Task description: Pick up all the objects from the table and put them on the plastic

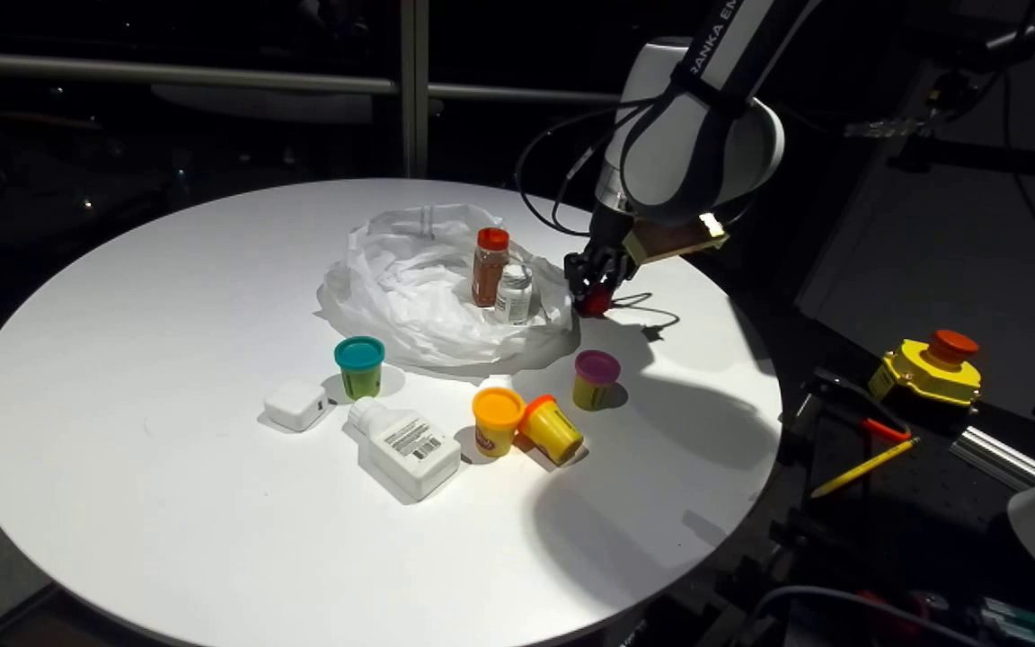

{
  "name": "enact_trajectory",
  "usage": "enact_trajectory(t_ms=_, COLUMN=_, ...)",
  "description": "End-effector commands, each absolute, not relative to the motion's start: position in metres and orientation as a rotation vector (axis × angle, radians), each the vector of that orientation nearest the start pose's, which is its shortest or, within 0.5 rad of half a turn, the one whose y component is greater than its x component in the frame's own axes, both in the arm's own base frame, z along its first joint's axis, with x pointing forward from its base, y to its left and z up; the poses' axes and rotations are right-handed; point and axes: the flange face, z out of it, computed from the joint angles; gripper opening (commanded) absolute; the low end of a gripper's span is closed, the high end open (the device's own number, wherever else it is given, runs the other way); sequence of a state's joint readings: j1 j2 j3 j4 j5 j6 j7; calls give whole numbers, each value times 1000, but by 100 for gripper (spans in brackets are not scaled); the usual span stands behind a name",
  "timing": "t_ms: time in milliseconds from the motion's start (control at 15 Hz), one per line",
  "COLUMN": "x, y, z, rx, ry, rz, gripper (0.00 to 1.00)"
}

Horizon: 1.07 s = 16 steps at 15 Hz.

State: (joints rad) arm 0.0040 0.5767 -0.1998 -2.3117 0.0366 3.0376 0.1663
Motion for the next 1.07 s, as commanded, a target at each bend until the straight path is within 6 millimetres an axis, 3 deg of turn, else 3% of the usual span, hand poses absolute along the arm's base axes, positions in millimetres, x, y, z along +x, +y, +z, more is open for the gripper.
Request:
enact_trajectory(t_ms=0, x=506, y=-109, z=137, rx=-3222, ry=659, rz=-295, gripper=23)
enact_trajectory(t_ms=200, x=500, y=-110, z=165, rx=-3285, ry=800, rz=-315, gripper=23)
enact_trajectory(t_ms=333, x=501, y=-98, z=190, rx=-3323, ry=841, rz=-328, gripper=23)
enact_trajectory(t_ms=533, x=515, y=-57, z=222, rx=-3372, ry=773, rz=-290, gripper=23)
enact_trajectory(t_ms=800, x=537, y=15, z=247, rx=-3342, ry=562, rz=-278, gripper=23)
enact_trajectory(t_ms=1000, x=556, y=57, z=248, rx=-3299, ry=441, rz=-310, gripper=23)
